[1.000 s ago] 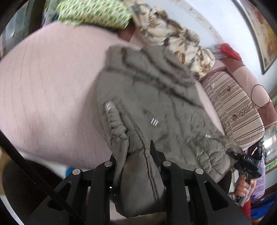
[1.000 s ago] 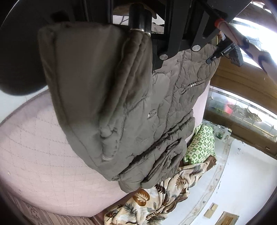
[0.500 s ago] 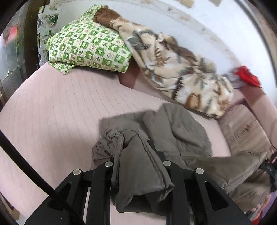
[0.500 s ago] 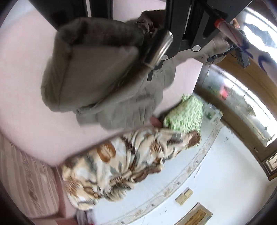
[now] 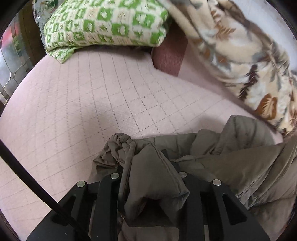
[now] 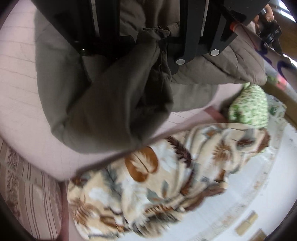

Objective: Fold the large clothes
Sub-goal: 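Lay the hem over the folded coat and open both grippers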

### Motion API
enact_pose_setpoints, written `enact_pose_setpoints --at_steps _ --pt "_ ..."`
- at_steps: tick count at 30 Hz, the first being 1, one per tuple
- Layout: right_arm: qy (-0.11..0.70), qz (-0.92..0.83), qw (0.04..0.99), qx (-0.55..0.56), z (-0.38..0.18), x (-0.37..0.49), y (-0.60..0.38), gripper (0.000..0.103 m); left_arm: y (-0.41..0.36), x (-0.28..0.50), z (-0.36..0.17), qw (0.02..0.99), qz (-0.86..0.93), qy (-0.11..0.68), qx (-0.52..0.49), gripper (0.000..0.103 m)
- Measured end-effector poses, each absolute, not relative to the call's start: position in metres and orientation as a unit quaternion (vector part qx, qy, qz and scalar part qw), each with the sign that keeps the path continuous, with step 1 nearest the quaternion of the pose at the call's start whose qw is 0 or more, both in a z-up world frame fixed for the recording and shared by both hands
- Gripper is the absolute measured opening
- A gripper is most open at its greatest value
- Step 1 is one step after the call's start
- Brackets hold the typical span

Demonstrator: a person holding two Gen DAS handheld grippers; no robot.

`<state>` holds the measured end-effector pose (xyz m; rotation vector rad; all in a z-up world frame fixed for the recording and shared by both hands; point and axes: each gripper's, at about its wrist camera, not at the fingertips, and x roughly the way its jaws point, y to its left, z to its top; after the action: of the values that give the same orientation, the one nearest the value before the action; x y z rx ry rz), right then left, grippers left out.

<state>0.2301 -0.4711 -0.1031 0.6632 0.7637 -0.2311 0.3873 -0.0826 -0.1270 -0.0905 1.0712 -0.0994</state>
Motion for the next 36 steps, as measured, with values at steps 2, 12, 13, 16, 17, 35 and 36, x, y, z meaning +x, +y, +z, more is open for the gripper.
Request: enact_pose_setpoints --at_steps 2,12,13,16,17,35,36 --pt "0.367 -0.112 0.859 0.339 -0.121 0.240 -0.480 0.028 -0.084 0.392 -0.129 0.855 -0.048 0.514 -0.044 0.027" --pt "0.295 -0.104 0.875 0.370 -0.085 0.214 -0.489 0.078 -0.036 0.366 -0.058 0.835 -0.157 0.495 -0.185 0.058" --pt "0.279 -0.111 0.885 0.356 -0.073 0.205 -0.487 0.087 -0.033 0.362 -0.050 0.830 -0.175 0.493 -0.195 0.060" --pt "0.251 -0.122 0.907 0.316 -0.044 0.186 -0.474 0.088 -0.027 0.347 -0.027 0.822 -0.216 0.481 -0.215 0.061" --pt "0.244 -0.125 0.915 0.295 -0.031 0.178 -0.463 0.088 -0.024 0.341 -0.020 0.822 -0.223 0.476 -0.218 0.062" --pt "0.388 -0.118 0.913 0.034 -0.119 0.312 -0.272 0.066 0.050 0.212 -0.070 0.909 -0.102 0.391 -0.106 0.069" --pt "0.389 -0.132 0.911 0.032 -0.129 0.321 -0.276 0.069 0.053 0.217 -0.072 0.908 -0.105 0.391 -0.105 0.069"
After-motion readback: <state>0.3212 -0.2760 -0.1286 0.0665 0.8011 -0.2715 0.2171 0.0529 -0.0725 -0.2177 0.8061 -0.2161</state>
